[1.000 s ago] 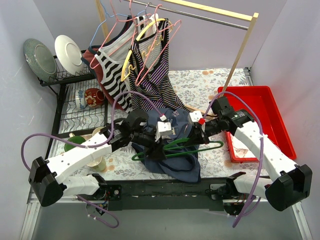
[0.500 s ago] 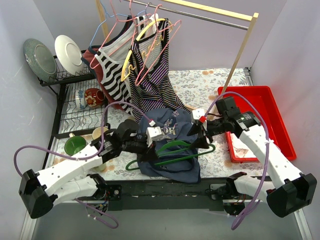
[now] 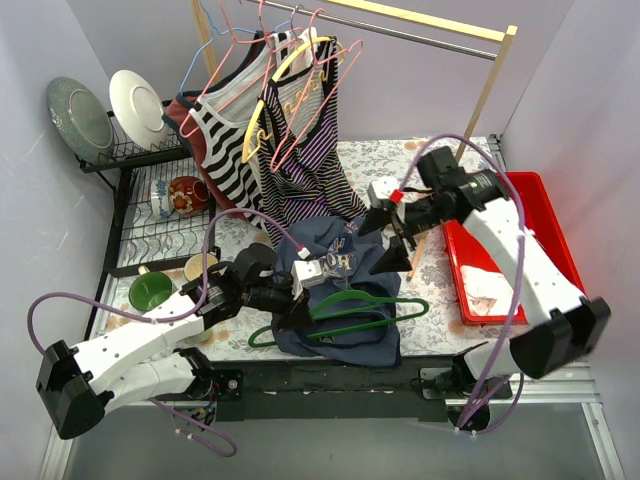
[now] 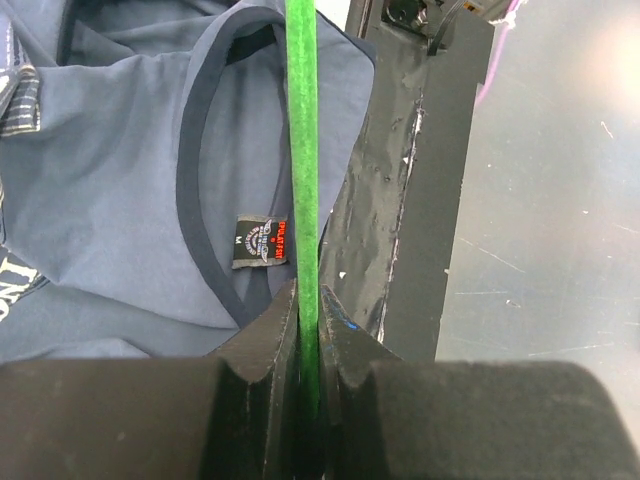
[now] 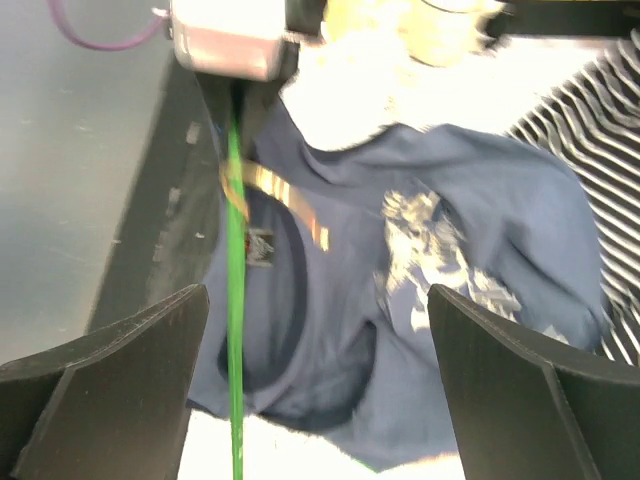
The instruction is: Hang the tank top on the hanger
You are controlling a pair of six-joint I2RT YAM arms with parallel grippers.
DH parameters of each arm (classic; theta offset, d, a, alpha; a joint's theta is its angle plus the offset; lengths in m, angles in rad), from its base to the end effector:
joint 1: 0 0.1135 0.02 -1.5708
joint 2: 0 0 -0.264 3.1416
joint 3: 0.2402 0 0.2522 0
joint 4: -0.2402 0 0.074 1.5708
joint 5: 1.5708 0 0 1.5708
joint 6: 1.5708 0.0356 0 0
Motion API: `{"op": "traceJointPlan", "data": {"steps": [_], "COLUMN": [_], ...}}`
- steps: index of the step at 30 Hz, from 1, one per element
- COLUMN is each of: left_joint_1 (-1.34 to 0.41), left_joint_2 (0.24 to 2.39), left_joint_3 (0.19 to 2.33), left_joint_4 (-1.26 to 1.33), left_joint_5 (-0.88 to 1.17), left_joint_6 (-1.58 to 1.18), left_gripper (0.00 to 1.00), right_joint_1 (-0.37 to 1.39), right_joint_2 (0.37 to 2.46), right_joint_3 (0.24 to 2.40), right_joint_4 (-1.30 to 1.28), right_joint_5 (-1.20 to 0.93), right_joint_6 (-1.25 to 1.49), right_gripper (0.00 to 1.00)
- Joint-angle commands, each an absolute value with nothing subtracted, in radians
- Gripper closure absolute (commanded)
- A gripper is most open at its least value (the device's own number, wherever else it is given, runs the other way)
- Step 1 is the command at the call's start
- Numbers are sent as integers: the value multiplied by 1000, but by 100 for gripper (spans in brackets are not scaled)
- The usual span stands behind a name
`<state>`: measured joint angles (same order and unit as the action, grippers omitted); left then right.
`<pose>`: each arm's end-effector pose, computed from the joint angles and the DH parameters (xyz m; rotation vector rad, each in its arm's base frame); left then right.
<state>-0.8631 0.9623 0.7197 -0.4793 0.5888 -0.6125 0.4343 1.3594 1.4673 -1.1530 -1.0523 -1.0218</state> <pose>0.1144 -0.1641 0.2610 0.6673 2.4936 -1.3512 0.2117 0.1323 0.3784 -1.6872 1.3861 1.0311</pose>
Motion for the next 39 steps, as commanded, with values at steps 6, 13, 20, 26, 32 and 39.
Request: {"op": "traceJointPlan", "data": {"steps": [6,13,20,26,32,39], "left_joint_1": [-861,-862,-862,-862,-859,-853], "left_joint_2": [1000,1003,999,957,876,824], "left_joint_3": [807,795,798,816,802,795], "left_joint_4": [-485,-468,-449,-489,-479,-413], "left_joint_5": [589,522,514,433,327,235], "left_joint_6": [-569,-603,-644,-689,-819,-1000], "left_gripper": [100,100,100,100,100,100], "right_joint_1": [626,634,634,520,261,293], "right_joint_2": [1457,1387,1353,1272,1085,960], "right_joint_3": [1542,1448,1419,1486,1412,1171], "right_joint_4": [-1252,-1112,-1026,-954,-925,-1028], "right_joint_5": [-1074,-1019,-950,-747,-776,-839], "right_joint_6": [-1002,-850,-756,-647,-620,-718], "right_gripper": [7,70,46,1,3,13]}}
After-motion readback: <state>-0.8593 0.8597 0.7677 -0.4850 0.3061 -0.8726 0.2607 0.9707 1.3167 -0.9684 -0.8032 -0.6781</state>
